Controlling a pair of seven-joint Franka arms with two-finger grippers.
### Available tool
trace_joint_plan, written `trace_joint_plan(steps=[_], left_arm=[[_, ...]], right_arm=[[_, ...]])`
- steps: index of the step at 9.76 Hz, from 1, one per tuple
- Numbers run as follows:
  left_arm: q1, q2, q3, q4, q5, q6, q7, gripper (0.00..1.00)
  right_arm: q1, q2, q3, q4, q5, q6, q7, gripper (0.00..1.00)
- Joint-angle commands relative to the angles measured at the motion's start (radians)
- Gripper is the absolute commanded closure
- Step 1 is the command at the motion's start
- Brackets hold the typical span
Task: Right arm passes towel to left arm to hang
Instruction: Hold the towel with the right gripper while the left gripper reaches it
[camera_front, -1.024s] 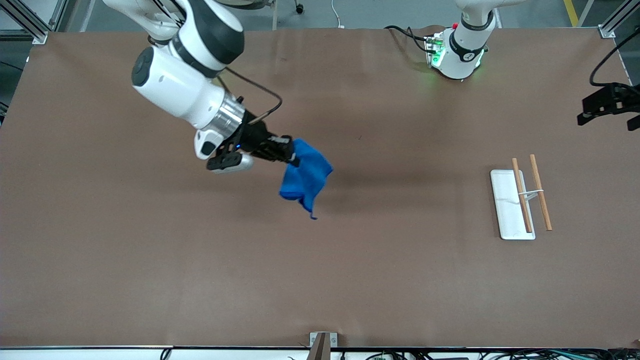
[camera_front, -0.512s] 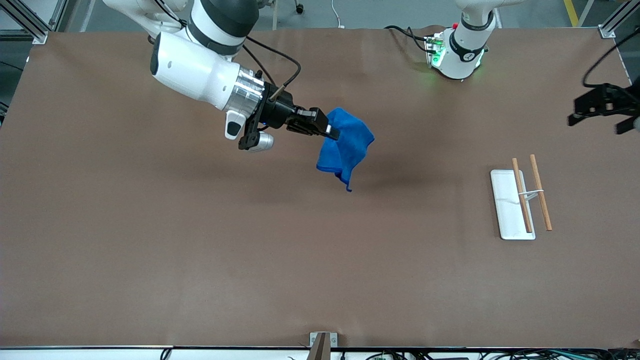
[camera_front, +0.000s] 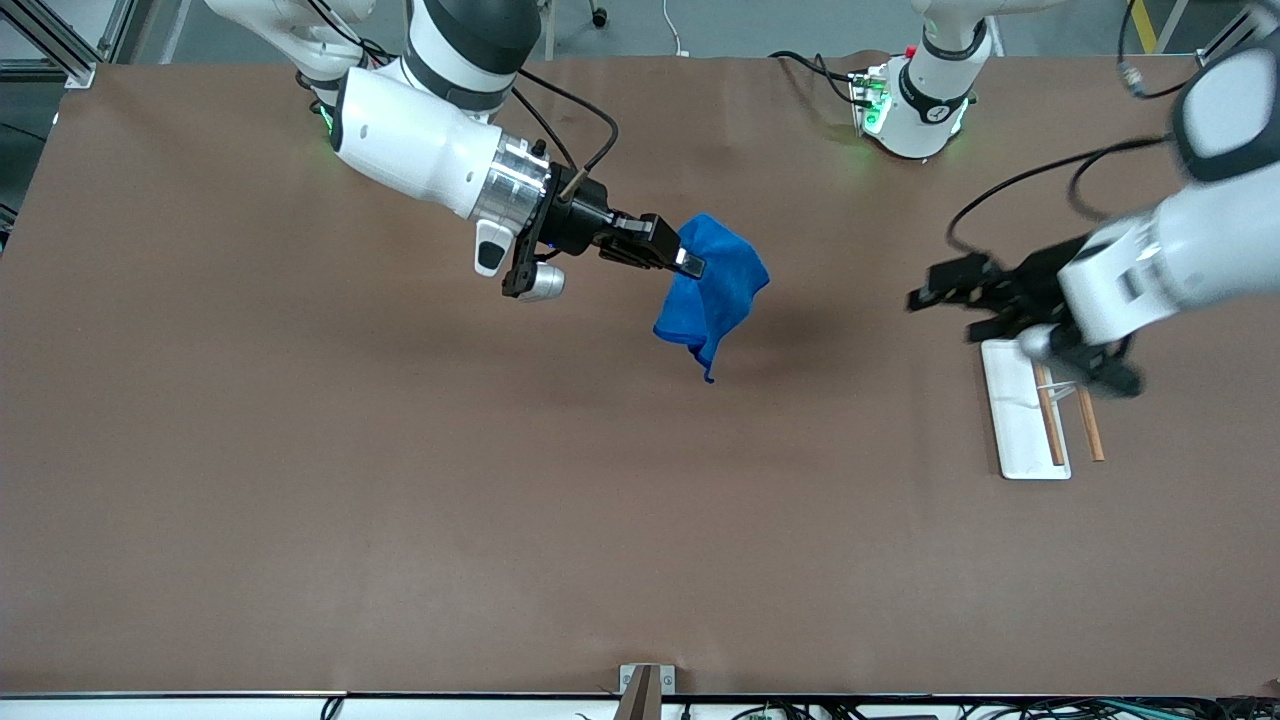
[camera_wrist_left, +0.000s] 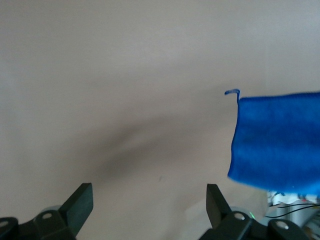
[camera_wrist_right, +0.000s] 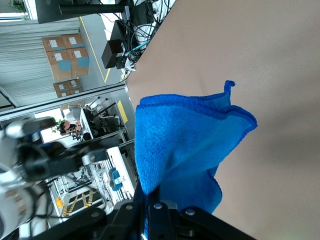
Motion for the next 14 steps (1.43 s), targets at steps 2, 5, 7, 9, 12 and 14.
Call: trace_joint_plan(steps=[2, 5, 7, 9, 12, 14], left_arm=[[0.028, 0.126, -0.001, -0.049, -0.276, 0.011, 0.024, 0.0], [0.024, 0.202, -0.003, -0.13, -0.63, 0.01, 0.027, 0.0], [0.016, 0.216, -0.007, -0.196, -0.793, -0.001, 0.035, 0.0], [0.016, 0.289, -0.007, -0.223, -0.865, -0.109, 0.175, 0.0], [0.016, 0.42, -0.009, -0.255, -0.992, -0.259, 0.349, 0.0], [0.009, 0.426, -0.03, -0.26, -1.051, -0.259, 0.389, 0.0]], right_arm=[[-0.004, 0.007, 0.015, 0.01, 0.021, 0.01, -0.004, 1.0], [-0.004, 0.007, 0.015, 0.01, 0.022, 0.01, -0.001, 1.0], [-0.009, 0.043, 0.03, 0.019, 0.022, 0.01, -0.012, 1.0], [-0.018, 0.045, 0.036, 0.019, 0.024, 0.009, -0.178, 1.0], [-0.017, 0.045, 0.041, 0.022, 0.024, 0.012, -0.248, 1.0], [-0.015, 0.045, 0.048, 0.025, 0.024, 0.024, -0.25, 1.0]])
